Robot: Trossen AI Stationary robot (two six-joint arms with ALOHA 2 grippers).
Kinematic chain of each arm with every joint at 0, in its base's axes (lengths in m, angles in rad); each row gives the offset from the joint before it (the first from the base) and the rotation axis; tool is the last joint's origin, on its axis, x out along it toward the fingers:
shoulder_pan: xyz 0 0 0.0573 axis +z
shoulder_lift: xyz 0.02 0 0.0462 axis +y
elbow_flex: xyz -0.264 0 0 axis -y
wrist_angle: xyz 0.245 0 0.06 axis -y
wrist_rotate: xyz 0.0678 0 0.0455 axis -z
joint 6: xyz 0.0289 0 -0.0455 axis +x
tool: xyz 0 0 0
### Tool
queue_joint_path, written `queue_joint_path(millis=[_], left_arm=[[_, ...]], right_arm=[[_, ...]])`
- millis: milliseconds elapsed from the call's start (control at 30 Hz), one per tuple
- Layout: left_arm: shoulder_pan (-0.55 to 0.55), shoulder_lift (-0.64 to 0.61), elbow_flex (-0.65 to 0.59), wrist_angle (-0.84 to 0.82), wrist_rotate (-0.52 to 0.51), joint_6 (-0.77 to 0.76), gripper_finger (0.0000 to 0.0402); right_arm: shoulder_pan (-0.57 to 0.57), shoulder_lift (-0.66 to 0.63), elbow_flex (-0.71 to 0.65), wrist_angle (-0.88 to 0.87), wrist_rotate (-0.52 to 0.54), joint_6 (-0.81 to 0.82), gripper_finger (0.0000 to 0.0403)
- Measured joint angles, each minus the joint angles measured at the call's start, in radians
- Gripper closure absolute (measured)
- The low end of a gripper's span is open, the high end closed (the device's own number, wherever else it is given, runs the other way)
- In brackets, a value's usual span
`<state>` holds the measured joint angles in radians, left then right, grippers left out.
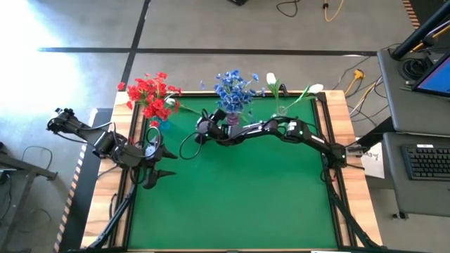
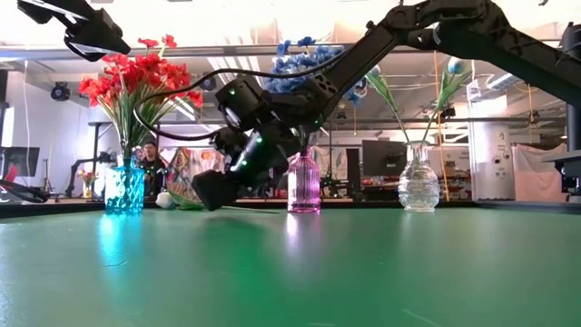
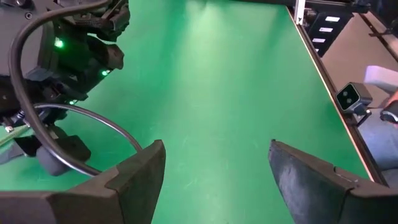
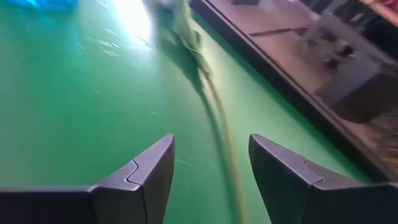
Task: Sort flowers into vase by color
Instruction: Put the white flower into the transparent vase
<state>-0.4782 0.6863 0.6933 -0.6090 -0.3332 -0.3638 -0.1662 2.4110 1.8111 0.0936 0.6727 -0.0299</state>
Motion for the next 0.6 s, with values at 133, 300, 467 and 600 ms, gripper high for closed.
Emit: queue_joint_path(millis=[133,300,467,600], left_arm=[[0.0,0.0,0.0,0.0,-0.005,0.007,0.0129],[0.0,0.001,0.0,0.0,-0.037,0.011,0.0129],[0.0,0.001,0.0,-0.001,-0.057,0.017,0.0129],[0.0,0.001,0.0,-0.002,-0.07,0.019,0.0129]], right_arm=[[-0.005,0.024,0.0,0.078,-0.096,0.007,0.0204],[-0.004,0.045,0.004,0.129,-0.096,-0.015,0.0204],[-0.018,0.054,0.046,0.127,-0.097,-0.01,0.0204],[-0.032,0.068,0.08,0.13,-0.097,-0.014,0.0204]])
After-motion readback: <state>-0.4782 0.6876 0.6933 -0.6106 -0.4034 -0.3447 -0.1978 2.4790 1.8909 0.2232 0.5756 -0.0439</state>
